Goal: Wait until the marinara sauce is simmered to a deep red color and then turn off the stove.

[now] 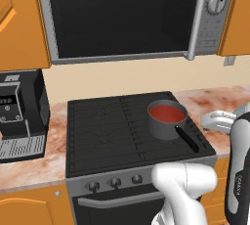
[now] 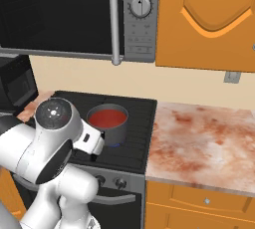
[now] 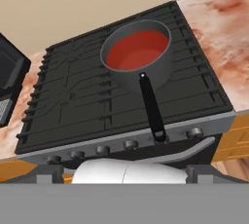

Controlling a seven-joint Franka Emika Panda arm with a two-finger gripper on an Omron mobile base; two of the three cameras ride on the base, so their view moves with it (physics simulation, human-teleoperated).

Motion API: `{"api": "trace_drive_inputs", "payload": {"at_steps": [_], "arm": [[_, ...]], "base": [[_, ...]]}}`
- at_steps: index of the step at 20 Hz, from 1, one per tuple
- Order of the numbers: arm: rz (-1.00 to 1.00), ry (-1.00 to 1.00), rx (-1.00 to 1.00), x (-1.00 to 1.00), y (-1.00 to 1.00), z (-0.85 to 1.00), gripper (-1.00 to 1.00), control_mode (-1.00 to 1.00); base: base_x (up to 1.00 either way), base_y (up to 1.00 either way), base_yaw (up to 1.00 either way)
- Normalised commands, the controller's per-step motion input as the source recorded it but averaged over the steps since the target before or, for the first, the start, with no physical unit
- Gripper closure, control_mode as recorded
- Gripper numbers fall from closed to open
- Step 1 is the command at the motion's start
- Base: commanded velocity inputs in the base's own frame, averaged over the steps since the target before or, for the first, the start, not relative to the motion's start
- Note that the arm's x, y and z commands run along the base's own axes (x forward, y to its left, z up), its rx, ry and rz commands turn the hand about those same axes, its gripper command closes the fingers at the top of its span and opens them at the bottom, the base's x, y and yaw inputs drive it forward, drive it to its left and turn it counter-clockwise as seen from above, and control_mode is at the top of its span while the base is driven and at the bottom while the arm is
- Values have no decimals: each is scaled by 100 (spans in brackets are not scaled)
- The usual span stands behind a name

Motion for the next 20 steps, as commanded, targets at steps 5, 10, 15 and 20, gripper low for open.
{"api": "trace_drive_inputs", "payload": {"at_steps": [5,10,15,20], "arm": [[0,-1,0,0,2,0,-100,-100],[0,0,0,0,0,0,-100,-100],[0,0,0,0,0,0,-100,-100],[0,0,0,0,0,0,-100,-100]], "base": [[0,0,0],[0,0,0],[0,0,0],[0,0,0]]}}
